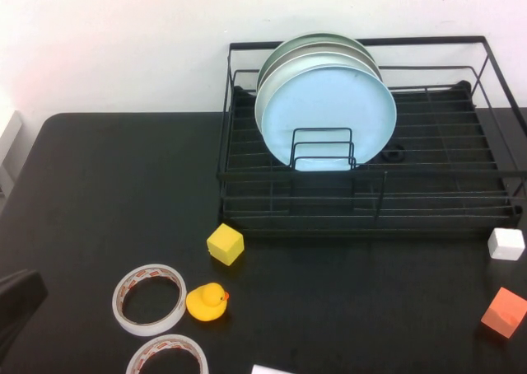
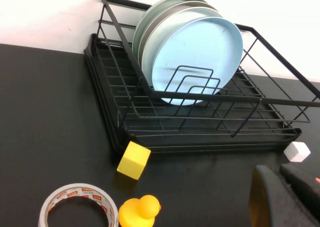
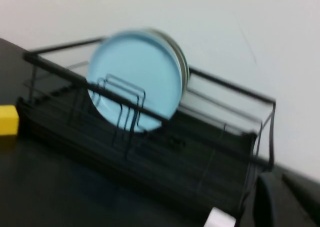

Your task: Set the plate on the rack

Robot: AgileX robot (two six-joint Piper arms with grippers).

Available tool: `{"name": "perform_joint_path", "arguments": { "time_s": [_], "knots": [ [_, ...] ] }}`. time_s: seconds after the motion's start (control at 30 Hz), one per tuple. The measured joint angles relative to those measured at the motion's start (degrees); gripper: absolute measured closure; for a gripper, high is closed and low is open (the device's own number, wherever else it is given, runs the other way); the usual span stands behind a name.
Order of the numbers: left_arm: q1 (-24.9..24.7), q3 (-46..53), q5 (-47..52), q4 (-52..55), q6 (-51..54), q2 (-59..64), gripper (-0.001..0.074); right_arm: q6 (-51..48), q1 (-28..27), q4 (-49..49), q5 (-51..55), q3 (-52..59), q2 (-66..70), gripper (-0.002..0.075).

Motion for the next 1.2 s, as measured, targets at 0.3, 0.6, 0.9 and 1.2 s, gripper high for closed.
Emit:
{"name": "perform_joint_path", "arguments": {
  "time_s": [0.3, 0.6, 0.9, 1.2],
  "knots": [
    [0.0, 0.0, 0.0, 0.0, 0.1, 0.0, 0.0736, 22.4, -5.6, -14.4, -9.0, 14.6, 0.0, 0.0714],
    [0.0, 0.0, 0.0, 0.0, 0.3, 0.0, 0.0736, 37.8, -11.4, -26.7, -4.0, 14.5, 0.0, 0.0714],
    [0.0, 0.0, 0.0, 0.0, 0.3, 0.0, 0.0736, 38.0, -11.4, -26.7, -3.1, 14.4, 0.0, 0.0714],
    [0.0, 0.0, 0.0, 0.0, 0.5, 0.0, 0.0736, 38.1, -11.4, -26.7, -2.9, 14.4, 0.0, 0.0714]
  ]
}}
